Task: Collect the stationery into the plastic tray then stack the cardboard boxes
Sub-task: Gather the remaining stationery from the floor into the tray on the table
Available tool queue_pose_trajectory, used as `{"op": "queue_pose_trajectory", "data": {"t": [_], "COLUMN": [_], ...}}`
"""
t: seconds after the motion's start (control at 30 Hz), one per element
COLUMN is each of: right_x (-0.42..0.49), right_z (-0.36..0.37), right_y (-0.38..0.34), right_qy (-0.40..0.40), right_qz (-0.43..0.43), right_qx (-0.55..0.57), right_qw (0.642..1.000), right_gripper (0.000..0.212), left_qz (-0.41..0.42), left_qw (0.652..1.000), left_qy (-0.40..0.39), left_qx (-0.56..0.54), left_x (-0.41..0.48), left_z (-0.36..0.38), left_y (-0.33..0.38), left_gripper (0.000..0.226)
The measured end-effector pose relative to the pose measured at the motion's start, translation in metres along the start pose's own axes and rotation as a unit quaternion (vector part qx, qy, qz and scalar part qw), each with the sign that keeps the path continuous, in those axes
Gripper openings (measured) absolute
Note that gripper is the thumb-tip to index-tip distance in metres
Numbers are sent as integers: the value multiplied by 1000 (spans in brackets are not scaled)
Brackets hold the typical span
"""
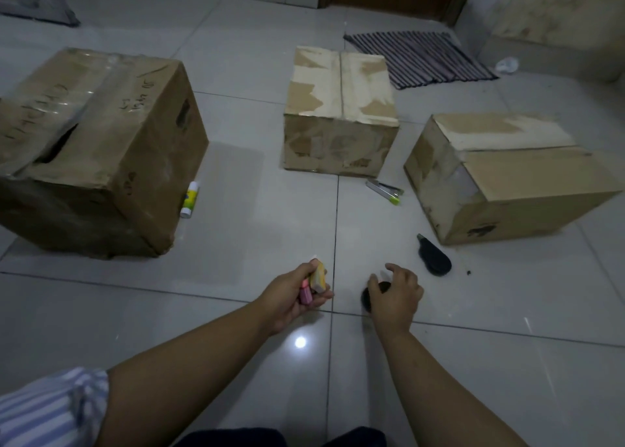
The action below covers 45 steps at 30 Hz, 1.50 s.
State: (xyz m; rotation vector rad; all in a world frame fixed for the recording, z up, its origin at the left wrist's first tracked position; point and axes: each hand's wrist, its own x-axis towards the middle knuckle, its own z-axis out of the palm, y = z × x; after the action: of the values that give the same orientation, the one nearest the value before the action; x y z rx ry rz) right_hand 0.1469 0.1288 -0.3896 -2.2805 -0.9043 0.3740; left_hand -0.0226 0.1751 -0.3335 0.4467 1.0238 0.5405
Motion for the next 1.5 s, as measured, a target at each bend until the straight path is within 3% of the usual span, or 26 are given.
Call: {"op": "queue_pose_trajectory", "data": {"t": [0.13,0.3,0.4,0.47,0.63,0.7,0.83,0.93,1.1,1.23,1.5], "right_x": [-6,-8,-5,7,65,86,96,89,42,1,-14], "right_z": [2,4,0,-7,-26,-33,-39,-34,-27,-11,6], "right_y": [7,13,17,16,17,20,21,30,8,-9,-5], "right_qy": [-74,-123,-166,-150,-15,-24,-80,-78,29,-13,-71], "right_qz": [-36,-127,-214,-225,-115,-72,-66,-57,-12,-30,-12], "right_qx": [-95,-76,-62,-40,-88,-139,-212,-168,15,70,-18], "right_qw": [992,981,961,962,989,987,972,981,999,997,997], "right_gripper": [55,33,32,32,45,52,52,52,52,54,55], "left_qz": [15,8,6,8,11,12,9,8,10,17,37], "left_qw": [1000,1000,1000,1000,1000,1000,1000,1000,1000,1000,998], "left_qy": [-6,-16,-12,-6,-1,1,4,10,14,5,13], "left_qx": [6,0,-5,-5,9,9,14,13,3,3,45], "left_x": [7,18,24,28,34,35,35,33,29,23,14], "left_z": [4,11,13,13,13,12,11,9,10,8,-4], "left_y": [2,-4,-8,-11,-13,-13,-17,-19,-19,-17,-7], "left_gripper": [22,20,18,18,18,18,20,19,16,16,25]}}
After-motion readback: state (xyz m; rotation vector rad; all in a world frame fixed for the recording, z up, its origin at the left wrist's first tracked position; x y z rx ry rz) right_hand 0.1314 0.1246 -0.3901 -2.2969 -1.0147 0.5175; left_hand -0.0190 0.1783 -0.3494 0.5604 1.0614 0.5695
